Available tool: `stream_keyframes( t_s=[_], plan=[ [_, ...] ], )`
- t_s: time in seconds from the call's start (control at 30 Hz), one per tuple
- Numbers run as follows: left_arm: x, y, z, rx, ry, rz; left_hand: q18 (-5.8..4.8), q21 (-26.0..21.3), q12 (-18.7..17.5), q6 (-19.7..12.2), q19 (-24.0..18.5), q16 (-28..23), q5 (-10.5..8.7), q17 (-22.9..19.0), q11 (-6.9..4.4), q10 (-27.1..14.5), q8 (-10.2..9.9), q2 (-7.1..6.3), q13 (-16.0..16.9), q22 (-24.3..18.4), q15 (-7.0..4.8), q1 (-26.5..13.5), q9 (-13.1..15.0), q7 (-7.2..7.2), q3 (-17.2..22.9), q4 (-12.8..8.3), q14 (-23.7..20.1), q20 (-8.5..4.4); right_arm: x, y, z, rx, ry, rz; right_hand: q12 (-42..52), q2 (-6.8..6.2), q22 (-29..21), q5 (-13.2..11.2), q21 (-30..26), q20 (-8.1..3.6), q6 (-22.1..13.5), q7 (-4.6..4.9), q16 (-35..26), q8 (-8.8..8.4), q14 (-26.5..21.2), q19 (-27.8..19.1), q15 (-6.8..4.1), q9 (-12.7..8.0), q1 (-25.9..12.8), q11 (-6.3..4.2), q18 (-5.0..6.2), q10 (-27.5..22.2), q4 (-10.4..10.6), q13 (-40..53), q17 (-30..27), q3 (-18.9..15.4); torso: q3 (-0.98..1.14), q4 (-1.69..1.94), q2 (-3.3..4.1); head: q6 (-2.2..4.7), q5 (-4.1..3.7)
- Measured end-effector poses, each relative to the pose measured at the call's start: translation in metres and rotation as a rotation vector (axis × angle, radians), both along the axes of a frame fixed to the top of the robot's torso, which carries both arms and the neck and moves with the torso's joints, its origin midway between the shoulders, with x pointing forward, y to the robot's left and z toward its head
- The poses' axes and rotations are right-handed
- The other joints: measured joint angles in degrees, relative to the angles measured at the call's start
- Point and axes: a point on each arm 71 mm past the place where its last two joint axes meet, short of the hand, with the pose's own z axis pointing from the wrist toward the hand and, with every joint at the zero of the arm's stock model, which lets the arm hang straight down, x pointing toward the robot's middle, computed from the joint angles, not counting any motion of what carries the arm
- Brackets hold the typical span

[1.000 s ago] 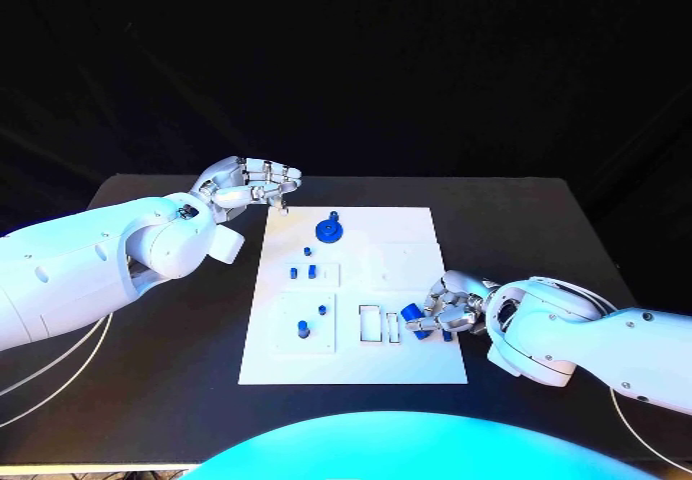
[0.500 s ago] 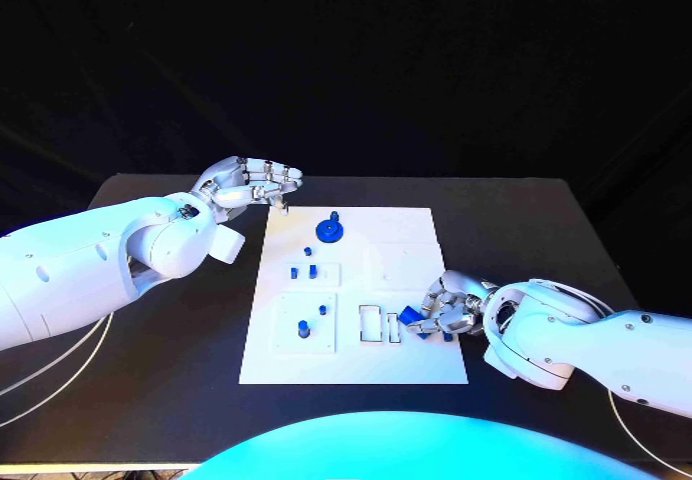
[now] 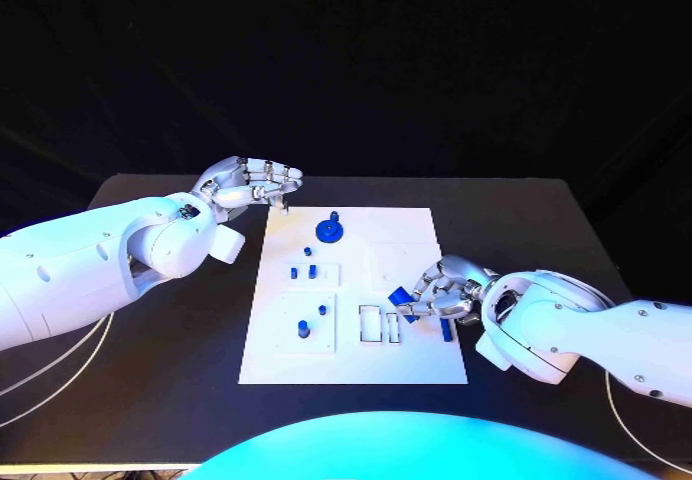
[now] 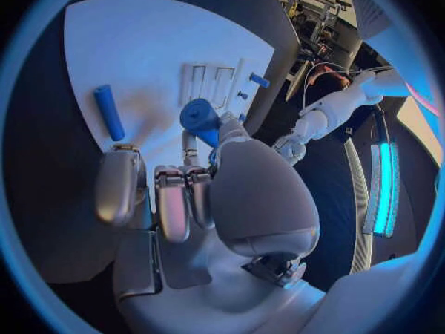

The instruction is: Assemble the parts on the task board

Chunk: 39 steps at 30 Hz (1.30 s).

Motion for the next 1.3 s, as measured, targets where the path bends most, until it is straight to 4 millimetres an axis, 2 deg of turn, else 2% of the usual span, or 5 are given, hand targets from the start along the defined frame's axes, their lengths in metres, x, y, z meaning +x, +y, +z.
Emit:
stream_keyframes(
  t_s=[0.2,0.6,0.7,0.83,1.3],
  plan=[
    [0.000,0.000,0.000,0.000,0.000,-0.001,0.00,0.0,0.0,0.0,0.0,0.0,0.00,0.0,0.00,0.0,0.0,0.00,0.0,0.0,0.00,0.0,0.0,0.00,0.0,0.0,0.0,0.00,0.001,0.015,-0.001,0.027,0.021,0.018,0.0,-0.51,0.0,0.0,-0.1,0.00,0.7,-0.32,0.0,-0.33,0.0,0.0,0.00,0.0,-1.1,-0.12,0.00,-0.1,0.0,0.0,0.0,0.0,0.00,0.01,0.03,0.00,0.21],
    [0.000,-0.001,0.000,-0.001,0.000,-0.002,0.00,0.0,0.0,0.0,0.0,0.0,0.00,0.0,0.00,0.0,0.0,0.00,0.0,0.0,0.00,0.0,0.0,0.00,0.0,0.0,0.0,0.00,0.003,0.039,-0.015,0.037,0.076,0.060,0.0,0.48,0.0,0.0,-0.1,-0.41,2.6,-1.15,0.0,-0.52,0.0,0.0,-0.40,0.1,-5.5,-0.73,0.00,-0.1,0.1,0.0,0.0,-0.1,0.03,0.04,0.10,0.00,0.50],
    [0.000,-0.001,0.000,-0.001,0.001,-0.002,0.00,0.0,0.0,0.0,0.0,0.0,0.00,0.0,0.00,0.0,0.0,0.00,0.0,0.0,0.00,0.0,0.0,0.00,0.0,0.0,0.0,0.00,0.002,0.042,-0.019,0.032,0.092,0.070,0.0,0.76,0.0,0.0,-0.1,-0.41,3.0,-1.43,0.0,-0.55,-0.2,0.0,-0.59,0.4,-6.6,-0.82,0.00,0.0,0.2,0.0,0.0,-0.2,0.04,0.04,0.10,0.00,0.60],
    [-0.001,-0.001,0.000,0.000,0.001,-0.002,0.00,-0.2,0.3,0.0,0.0,0.0,0.00,0.0,0.21,-0.2,0.0,0.00,0.0,-0.1,0.21,0.0,0.0,0.00,-0.2,0.2,-0.2,0.00,0.001,0.044,-0.023,0.023,0.107,0.078,1.1,2.00,0.0,0.0,-0.1,-0.61,3.1,-1.33,0.0,-0.05,0.0,0.2,-0.82,0.4,-7.8,-1.13,0.00,-0.1,0.2,0.0,0.0,-0.2,0.08,0.01,0.10,0.00,0.69],
    [-0.001,0.000,0.000,0.002,0.005,-0.001,0.00,-0.2,0.4,0.0,0.0,0.0,0.00,0.0,0.21,-0.2,0.0,0.00,0.0,-0.1,0.21,0.0,0.0,0.00,-0.2,0.2,-0.2,0.00,0.003,0.045,-0.026,0.001,0.118,0.089,1.1,2.27,0.0,-0.1,0.1,-0.80,3.8,-1.72,0.0,0.07,0.0,0.4,-0.82,0.7,-8.1,-1.22,0.00,0.0,0.2,0.0,0.0,-0.2,0.10,-0.03,0.10,0.00,0.81]
  ],
)
